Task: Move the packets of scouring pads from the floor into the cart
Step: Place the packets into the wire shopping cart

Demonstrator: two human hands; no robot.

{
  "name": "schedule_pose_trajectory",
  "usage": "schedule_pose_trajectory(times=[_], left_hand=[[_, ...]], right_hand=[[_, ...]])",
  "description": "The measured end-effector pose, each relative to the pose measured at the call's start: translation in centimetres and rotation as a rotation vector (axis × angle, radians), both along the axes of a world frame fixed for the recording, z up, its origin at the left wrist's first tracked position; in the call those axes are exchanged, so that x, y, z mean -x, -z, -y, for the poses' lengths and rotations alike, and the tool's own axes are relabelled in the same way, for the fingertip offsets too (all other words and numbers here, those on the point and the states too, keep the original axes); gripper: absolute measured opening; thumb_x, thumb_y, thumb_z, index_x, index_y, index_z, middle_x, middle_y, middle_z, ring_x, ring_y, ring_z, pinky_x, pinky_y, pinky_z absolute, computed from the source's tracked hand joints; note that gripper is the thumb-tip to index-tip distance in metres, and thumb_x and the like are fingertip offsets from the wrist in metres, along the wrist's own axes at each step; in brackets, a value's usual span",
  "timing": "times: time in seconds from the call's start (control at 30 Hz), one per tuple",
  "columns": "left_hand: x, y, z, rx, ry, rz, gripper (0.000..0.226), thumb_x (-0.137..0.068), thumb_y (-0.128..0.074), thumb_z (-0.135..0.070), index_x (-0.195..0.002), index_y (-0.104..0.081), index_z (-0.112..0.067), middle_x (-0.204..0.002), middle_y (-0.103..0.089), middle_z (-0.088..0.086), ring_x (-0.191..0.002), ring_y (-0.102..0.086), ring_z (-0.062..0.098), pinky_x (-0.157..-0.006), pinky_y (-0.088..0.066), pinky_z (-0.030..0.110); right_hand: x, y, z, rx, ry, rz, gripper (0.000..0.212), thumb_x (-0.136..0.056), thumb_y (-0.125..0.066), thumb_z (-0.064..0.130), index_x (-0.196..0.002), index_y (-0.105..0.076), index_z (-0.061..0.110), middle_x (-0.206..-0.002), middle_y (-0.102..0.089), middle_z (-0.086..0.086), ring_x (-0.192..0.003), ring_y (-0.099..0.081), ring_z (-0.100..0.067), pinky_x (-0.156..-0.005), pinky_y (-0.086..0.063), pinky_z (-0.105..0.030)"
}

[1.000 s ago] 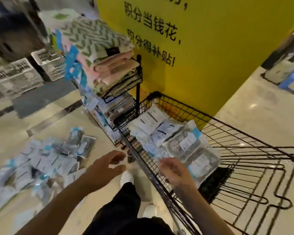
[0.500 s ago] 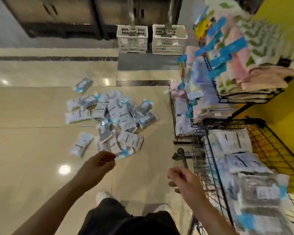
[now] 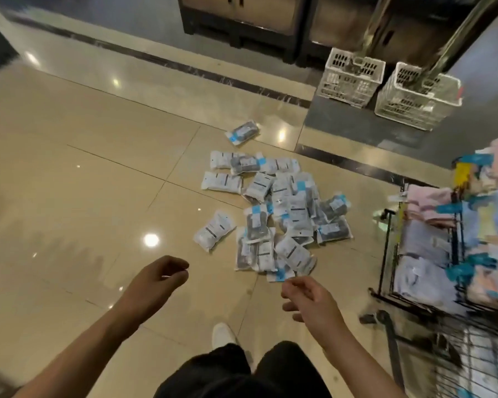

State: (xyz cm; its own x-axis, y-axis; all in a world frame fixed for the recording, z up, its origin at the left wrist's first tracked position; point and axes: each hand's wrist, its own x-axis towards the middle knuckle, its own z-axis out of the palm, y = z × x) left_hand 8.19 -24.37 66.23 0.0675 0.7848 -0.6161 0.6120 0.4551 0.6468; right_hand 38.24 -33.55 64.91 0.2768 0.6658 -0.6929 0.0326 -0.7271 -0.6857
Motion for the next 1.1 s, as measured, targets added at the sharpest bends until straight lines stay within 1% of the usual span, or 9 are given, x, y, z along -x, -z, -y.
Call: schedule_pose_trajectory(times=[0.33, 0.5, 0.57, 0.7, 0.77, 0.93, 1.0, 1.07, 1.1], left_hand=[[4.2, 2.8, -9.6, 0.112, -0.067, 0.008, 0.015, -0.098, -0.069, -0.025, -0.109, -0.072, -0.034, -0.108, -0.076, -0.012, -0.100, -0.071, 0.005, -0.095, -0.059, 0.041], [5.3, 3.4, -17.6, 0.131, -0.088, -0.050, 0.016, -0.097, -0.070, -0.023, -0.109, -0.073, -0.033, -0.109, -0.076, -0.010, -0.101, -0.072, 0.009, -0.097, -0.058, 0.046], [5.3, 3.4, -21.0, 0.118, -0.048, -0.070, 0.016, -0.098, -0.068, -0.023, -0.111, -0.071, -0.032, -0.112, -0.075, -0.010, -0.103, -0.070, 0.010, -0.097, -0.058, 0.044], [5.7, 3.6, -27.6, 0.138, 0.079, -0.102, 0.015, -0.098, -0.068, -0.027, -0.111, -0.069, -0.034, -0.109, -0.072, -0.013, -0.102, -0.069, 0.007, -0.095, -0.057, 0.040], [6.0, 4.3, -30.7, 0.153, 0.137, -0.118, 0.013, -0.098, -0.067, -0.030, -0.110, -0.069, -0.035, -0.108, -0.071, -0.014, -0.102, -0.068, 0.006, -0.095, -0.057, 0.039], [4.9, 10.3, -38.7, 0.259, 0.262, -0.146, 0.018, -0.089, -0.068, -0.036, -0.107, -0.070, -0.034, -0.102, -0.075, -0.016, -0.100, -0.070, 0.008, -0.098, -0.057, 0.044], [3.8, 14.6, -41.7, 0.294, 0.333, -0.154, 0.028, -0.080, -0.067, -0.041, -0.107, -0.070, -0.035, -0.096, -0.074, -0.023, -0.099, -0.071, 0.008, -0.099, -0.056, 0.044], [2.6, 19.7, -44.2, 0.312, 0.421, -0.155, 0.024, -0.087, -0.070, -0.037, -0.111, -0.068, -0.036, -0.097, -0.072, -0.027, -0.099, -0.070, 0.005, -0.100, -0.055, 0.042], [2.0, 22.5, -45.3, 0.306, 0.457, -0.156, 0.023, -0.092, -0.071, -0.033, -0.114, -0.066, -0.036, -0.098, -0.072, -0.022, -0.100, -0.069, 0.003, -0.099, -0.055, 0.041]], right_hand=[[4.9, 3.7, -13.3, 0.056, -0.119, 0.008, 0.014, -0.098, -0.070, 0.039, -0.108, -0.071, 0.029, -0.106, -0.076, 0.005, -0.088, -0.076, -0.016, -0.082, -0.058, -0.031], [6.1, 6.1, -20.8, 0.090, -0.087, -0.015, 0.011, -0.100, -0.069, 0.037, -0.107, -0.071, 0.030, -0.102, -0.077, 0.005, -0.088, -0.076, -0.016, -0.089, -0.061, -0.037], [6.7, 6.6, -23.5, 0.102, -0.074, -0.021, 0.009, -0.100, -0.068, 0.037, -0.106, -0.072, 0.031, -0.100, -0.078, 0.005, -0.089, -0.076, -0.017, -0.092, -0.061, -0.040], [7.6, 7.7, -28.2, 0.130, -0.035, -0.045, 0.010, -0.100, -0.068, 0.037, -0.106, -0.072, 0.030, -0.106, -0.077, 0.004, -0.088, -0.076, -0.014, -0.084, -0.060, -0.033], [8.4, 8.6, -30.0, 0.149, -0.001, -0.053, 0.009, -0.099, -0.068, 0.037, -0.104, -0.073, 0.030, -0.105, -0.077, 0.003, -0.088, -0.076, -0.015, -0.085, -0.061, -0.035], [10.0, 13.7, -33.3, 0.227, 0.141, -0.041, 0.004, -0.095, -0.073, 0.037, -0.098, -0.073, 0.036, -0.098, -0.077, 0.008, -0.081, -0.076, -0.014, -0.094, -0.061, -0.046], [10.2, 17.1, -34.2, 0.247, 0.229, -0.031, 0.006, -0.093, -0.073, 0.043, -0.096, -0.074, 0.037, -0.095, -0.077, 0.011, -0.079, -0.076, -0.009, -0.091, -0.061, -0.042], [10.2, 20.9, -35.3, 0.260, 0.312, -0.040, 0.007, -0.095, -0.072, 0.043, -0.097, -0.074, 0.037, -0.099, -0.076, 0.012, -0.081, -0.076, -0.007, -0.088, -0.060, -0.037], [10.0, 23.2, -35.9, 0.275, 0.351, -0.049, 0.008, -0.096, -0.072, 0.041, -0.100, -0.074, 0.035, -0.103, -0.076, 0.009, -0.085, -0.077, -0.010, -0.085, -0.060, -0.033]])
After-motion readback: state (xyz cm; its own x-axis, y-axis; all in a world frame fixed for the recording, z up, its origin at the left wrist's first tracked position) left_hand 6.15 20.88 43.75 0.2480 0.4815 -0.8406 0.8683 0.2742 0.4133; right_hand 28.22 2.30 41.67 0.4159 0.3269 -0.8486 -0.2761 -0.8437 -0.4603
